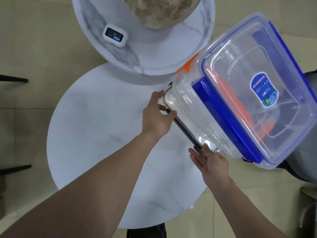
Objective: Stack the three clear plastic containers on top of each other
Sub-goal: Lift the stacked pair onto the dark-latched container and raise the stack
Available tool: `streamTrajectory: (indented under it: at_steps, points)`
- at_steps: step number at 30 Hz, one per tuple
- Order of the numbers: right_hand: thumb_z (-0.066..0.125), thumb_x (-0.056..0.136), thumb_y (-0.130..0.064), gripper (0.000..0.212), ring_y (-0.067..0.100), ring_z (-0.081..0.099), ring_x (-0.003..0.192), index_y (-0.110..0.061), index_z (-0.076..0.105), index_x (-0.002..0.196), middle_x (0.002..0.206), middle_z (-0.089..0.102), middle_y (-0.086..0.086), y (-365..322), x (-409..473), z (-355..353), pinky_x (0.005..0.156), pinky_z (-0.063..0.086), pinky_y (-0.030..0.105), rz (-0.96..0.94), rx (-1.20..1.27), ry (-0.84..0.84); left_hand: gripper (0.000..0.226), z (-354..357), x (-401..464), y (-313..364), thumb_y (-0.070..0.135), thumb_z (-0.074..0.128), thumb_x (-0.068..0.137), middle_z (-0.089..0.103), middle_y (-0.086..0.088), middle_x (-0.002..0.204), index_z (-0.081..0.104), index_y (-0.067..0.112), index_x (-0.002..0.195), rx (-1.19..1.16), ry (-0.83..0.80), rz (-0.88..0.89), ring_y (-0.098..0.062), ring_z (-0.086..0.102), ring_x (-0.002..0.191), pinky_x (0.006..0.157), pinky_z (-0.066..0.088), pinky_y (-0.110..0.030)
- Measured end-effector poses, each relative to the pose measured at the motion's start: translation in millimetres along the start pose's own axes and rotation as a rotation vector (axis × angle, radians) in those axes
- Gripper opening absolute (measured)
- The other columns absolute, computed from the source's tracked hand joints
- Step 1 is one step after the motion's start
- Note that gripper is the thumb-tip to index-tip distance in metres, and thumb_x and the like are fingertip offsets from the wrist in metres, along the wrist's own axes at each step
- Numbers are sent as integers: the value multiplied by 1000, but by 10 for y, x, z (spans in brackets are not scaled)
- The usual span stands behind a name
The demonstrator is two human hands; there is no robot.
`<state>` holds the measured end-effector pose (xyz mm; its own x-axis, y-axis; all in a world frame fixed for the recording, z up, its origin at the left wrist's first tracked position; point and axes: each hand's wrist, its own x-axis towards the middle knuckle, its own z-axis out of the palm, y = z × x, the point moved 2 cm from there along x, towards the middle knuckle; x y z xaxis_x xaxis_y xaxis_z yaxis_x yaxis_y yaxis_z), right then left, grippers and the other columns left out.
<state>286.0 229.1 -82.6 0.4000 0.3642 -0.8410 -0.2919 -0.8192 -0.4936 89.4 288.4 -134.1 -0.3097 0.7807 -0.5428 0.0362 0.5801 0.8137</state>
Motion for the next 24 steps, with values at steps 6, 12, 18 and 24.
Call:
streamTrajectory:
  at_steps: [6, 12, 18, 24]
  points:
    - [61, 99, -4, 33, 42, 75, 95, 4, 55, 130, 116, 71, 27, 6, 24, 3, 77, 61, 44, -9, 19, 6, 65, 14, 16, 9, 23, 85, 77, 62, 15, 89, 49, 35, 130, 11, 1, 11, -2, 67, 86, 81, 65, -41]
    - [62, 98, -3, 33, 42, 75, 94, 6, 55, 130, 114, 70, 29, 13, 44, -14, 76, 61, 43, -9, 26, 2, 68, 60, -15, 15, 21, 84, 79, 60, 17, 93, 48, 34, 135, 3, 38, -22, 2, 64, 92, 83, 64, -43]
    - [64, 98, -10, 41, 38, 75, 98, 5, 53, 133, 116, 71, 28, 68, 43, -26, 84, 60, 42, -25, 82, -26, 76, 115, -48, 44, 20, 83, 81, 61, 11, 103, 42, 34, 143, -16, 38, -32, -14, 66, 103, 83, 64, -43]
    - [65, 99, -21, 25, 29, 77, 87, -3, 62, 115, 105, 74, 19, 206, 32, -49, 75, 61, 35, 41, 101, -14, 83, 75, -159, -55, 25, 73, 90, 61, 7, 108, 24, 29, 157, -111, 33, -165, -16, 74, 80, 82, 64, -44]
